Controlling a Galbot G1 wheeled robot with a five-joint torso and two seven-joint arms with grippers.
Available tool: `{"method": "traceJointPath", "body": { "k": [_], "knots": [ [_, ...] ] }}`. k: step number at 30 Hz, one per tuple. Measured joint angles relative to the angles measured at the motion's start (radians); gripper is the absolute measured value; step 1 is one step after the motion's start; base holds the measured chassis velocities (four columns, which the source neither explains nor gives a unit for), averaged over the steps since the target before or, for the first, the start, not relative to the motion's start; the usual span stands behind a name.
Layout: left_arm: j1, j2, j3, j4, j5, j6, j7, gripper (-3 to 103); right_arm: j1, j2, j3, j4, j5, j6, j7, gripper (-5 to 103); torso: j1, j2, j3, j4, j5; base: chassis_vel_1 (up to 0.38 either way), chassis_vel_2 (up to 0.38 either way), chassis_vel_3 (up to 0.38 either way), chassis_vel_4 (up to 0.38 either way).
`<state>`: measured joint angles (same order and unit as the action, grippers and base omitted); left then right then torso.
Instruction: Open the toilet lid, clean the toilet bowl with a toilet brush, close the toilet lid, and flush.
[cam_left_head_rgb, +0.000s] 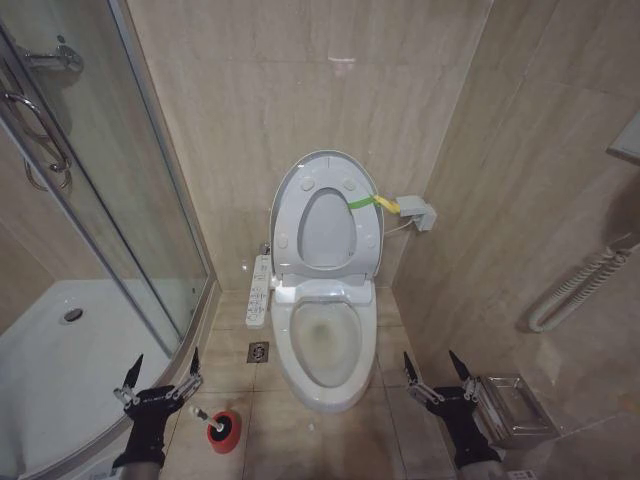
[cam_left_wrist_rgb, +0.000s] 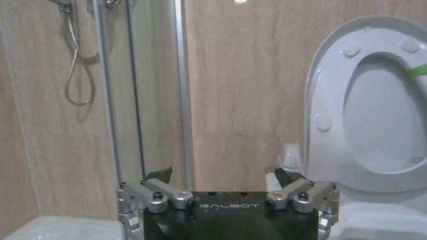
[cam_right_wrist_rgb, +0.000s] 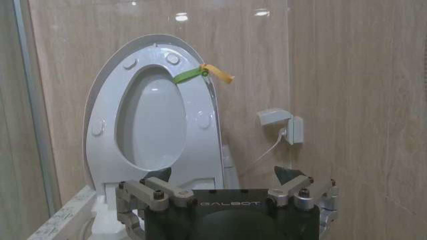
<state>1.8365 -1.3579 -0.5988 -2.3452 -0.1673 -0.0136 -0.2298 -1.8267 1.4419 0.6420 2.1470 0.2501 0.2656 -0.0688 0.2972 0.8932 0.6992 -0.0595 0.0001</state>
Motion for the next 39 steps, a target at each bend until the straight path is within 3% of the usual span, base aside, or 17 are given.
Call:
{"method": "traceJointPath", "body": {
  "k": [2, 5, 15, 27, 34, 39],
  "knots": [
    [0.014, 0.002, 0.002, -0.038, 0.002, 0.051, 0.001, 100, 0.000, 0.000, 0.000, 0.000, 0.000, 0.000, 0.000, 100, 0.000, 0.000, 0.000, 0.0000, 0.0000, 0.000, 0.000, 0.000, 0.000],
    [0.024, 0.007, -0.006, -0.043, 0.004, 0.067, 0.008, 99, 0.000, 0.000, 0.000, 0.000, 0.000, 0.000, 0.000, 100, 0.000, 0.000, 0.000, 0.0000, -0.0001, 0.000, 0.000, 0.000, 0.000],
    [0.053, 0.018, -0.063, 0.000, -0.021, -0.041, 0.042, 99, 0.000, 0.000, 0.000, 0.000, 0.000, 0.000, 0.000, 100, 0.000, 0.000, 0.000, 0.0000, -0.0001, 0.000, 0.000, 0.000, 0.000],
    [0.085, 0.022, -0.034, -0.078, -0.045, -0.012, 0.013, 98, 0.000, 0.000, 0.000, 0.000, 0.000, 0.000, 0.000, 100, 0.000, 0.000, 0.000, 0.0000, -0.0001, 0.000, 0.000, 0.000, 0.000],
    [0.096, 0.024, 0.038, -0.115, -0.036, 0.029, -0.004, 98, 0.000, 0.000, 0.000, 0.000, 0.000, 0.000, 0.000, 100, 0.000, 0.000, 0.000, 0.0000, 0.0000, 0.000, 0.000, 0.000, 0.000],
    [0.099, 0.023, 0.073, -0.112, -0.012, 0.029, -0.003, 98, 0.000, 0.000, 0.000, 0.000, 0.000, 0.000, 0.000, 100, 0.000, 0.000, 0.000, 0.0000, 0.0000, 0.000, 0.000, 0.000, 0.000]
  ]
}}
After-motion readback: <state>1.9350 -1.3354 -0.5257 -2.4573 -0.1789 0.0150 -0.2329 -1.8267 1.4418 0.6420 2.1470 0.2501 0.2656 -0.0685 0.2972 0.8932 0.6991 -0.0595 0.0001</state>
